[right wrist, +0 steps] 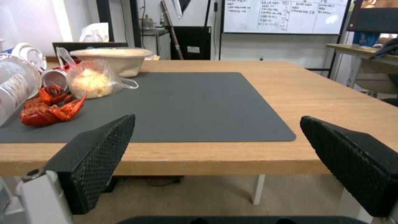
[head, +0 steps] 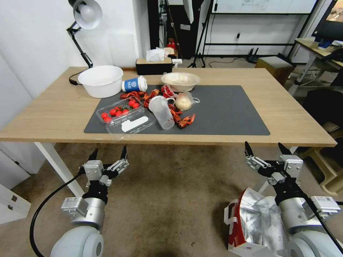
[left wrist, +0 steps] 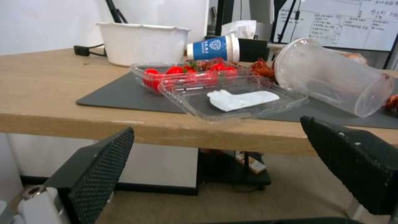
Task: Pick up the food delivery bag from the floor and place it on the table.
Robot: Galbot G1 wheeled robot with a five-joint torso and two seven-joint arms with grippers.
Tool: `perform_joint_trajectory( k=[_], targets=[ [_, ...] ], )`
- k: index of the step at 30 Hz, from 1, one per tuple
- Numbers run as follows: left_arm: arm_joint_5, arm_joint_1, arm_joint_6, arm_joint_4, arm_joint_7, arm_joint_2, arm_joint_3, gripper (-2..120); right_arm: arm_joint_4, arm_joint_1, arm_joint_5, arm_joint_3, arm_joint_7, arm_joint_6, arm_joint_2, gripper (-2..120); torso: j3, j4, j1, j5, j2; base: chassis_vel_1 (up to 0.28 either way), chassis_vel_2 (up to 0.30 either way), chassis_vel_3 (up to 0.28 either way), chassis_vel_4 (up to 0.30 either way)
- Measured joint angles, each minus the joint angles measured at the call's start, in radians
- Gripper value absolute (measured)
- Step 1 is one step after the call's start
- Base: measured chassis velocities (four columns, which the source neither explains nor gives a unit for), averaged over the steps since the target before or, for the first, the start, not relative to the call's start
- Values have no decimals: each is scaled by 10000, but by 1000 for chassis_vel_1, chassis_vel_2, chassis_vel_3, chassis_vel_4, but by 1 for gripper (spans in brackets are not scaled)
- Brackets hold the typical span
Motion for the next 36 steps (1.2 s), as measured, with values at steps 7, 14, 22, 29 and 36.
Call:
perform_joint_trajectory(
  k=[7, 14, 22, 29, 36],
  targets=[
    [2, 1, -1, 1, 14, 5, -8, 100, -6, 2, 0, -7, 0, 10, 7, 100, -78, 0, -56, 0, -133, 0, 0, 0, 0],
    [16, -9, -2, 8, 27, 15, -33, 100, -9, 11, 0, -7, 12, 20, 10, 100, -234, 0, -172, 0, -404, 0, 0, 0, 0],
    [23, 0, -14, 22, 28, 19, -52, 100, -21, 36, 0, -3, 22, 21, 12, 100, -492, 0, -349, 0, -842, 0, 0, 0, 0],
    [22, 1, -23, 23, 30, 13, -62, 100, -33, 34, 2, 0, 29, 36, 1, 100, -703, 0, -491, 0, -1195, 0, 0, 0, 0],
    [22, -5, -24, 22, 47, 3, -61, 100, -34, 27, 12, 29, 47, 46, -18, 100, -909, 0, -640, 0, -1545, 0, 0, 0, 0]
  ],
)
